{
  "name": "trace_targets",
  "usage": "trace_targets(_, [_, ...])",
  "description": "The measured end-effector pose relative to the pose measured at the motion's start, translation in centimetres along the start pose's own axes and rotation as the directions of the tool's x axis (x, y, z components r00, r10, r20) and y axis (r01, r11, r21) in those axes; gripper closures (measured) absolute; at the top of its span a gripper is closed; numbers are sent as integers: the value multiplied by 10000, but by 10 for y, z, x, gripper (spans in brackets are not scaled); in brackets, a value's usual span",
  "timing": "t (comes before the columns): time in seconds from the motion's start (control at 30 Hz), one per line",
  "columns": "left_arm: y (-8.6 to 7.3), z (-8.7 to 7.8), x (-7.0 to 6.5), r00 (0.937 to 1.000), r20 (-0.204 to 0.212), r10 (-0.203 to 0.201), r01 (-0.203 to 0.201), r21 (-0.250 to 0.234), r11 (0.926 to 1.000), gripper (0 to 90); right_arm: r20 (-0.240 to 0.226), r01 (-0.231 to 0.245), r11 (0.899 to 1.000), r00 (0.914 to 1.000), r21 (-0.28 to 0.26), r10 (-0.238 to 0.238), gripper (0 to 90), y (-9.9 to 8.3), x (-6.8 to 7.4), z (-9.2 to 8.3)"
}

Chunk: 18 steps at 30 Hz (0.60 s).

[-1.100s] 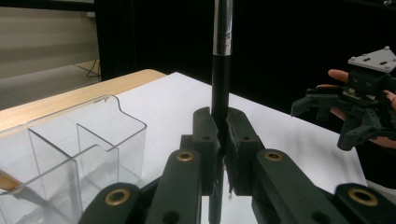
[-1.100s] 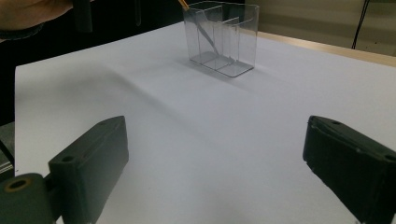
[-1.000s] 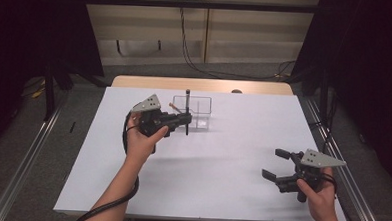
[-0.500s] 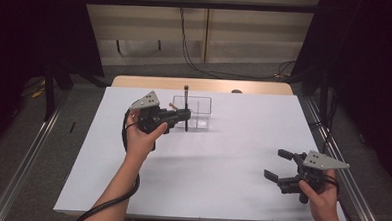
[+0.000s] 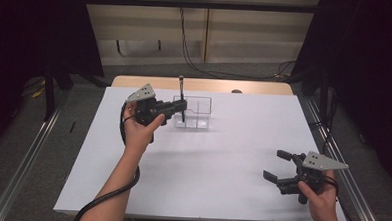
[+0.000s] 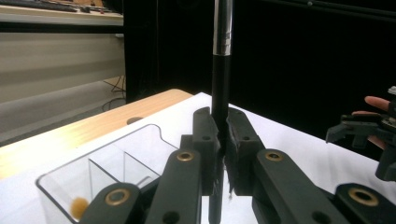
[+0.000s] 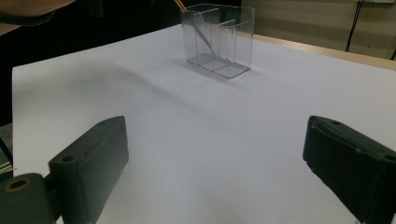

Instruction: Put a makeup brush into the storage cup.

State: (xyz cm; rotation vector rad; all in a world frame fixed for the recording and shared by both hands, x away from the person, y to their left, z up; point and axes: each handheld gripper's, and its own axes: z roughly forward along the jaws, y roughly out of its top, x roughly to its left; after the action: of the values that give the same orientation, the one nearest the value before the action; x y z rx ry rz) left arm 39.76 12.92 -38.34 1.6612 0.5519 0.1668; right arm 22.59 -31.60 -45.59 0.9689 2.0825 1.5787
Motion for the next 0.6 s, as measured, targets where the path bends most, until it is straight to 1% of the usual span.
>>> trace_targets(0.23, [7, 3, 7, 9998, -166, 69, -70, -40, 10000, 839, 19, -30, 10000, 10000, -41, 30, 63, 0, 0, 0])
trace_targets(0.27, [8, 4, 8, 9996, -262, 82, -82, -25, 10000, 839, 6, -46, 10000, 10000, -49, 46, 63, 0, 0, 0])
trace_targets(0.3, [9, 4, 9, 9997, -220, 44, -46, -99, 9999, 839, 13, -40, 10000, 10000, -42, 40, 63, 0, 0, 0])
trace_targets(0.37, [11, 5, 12, 9995, -305, 54, -58, -123, 9999, 839, 31, -26, 10000, 10000, 2, 26, 63, -1, -1, 0])
trace_targets(0.4, [12, 6, 14, 9996, -279, 3, -7, -146, 9999, 839, 20, -28, 10000, 10000, 10, 28, 63, -1, 0, 0])
trace_targets(0.57, [15, 9, 19, 9990, -445, 49, -55, -150, 9999, 839, 23, 25, 10000, 10000, 29, -25, 63, -1, 0, 0])
trace_targets(0.6, [15, 9, 20, 9991, -413, 93, -98, -122, 9999, 839, 50, 25, 10000, 10000, 33, -25, 63, -1, 0, 0])
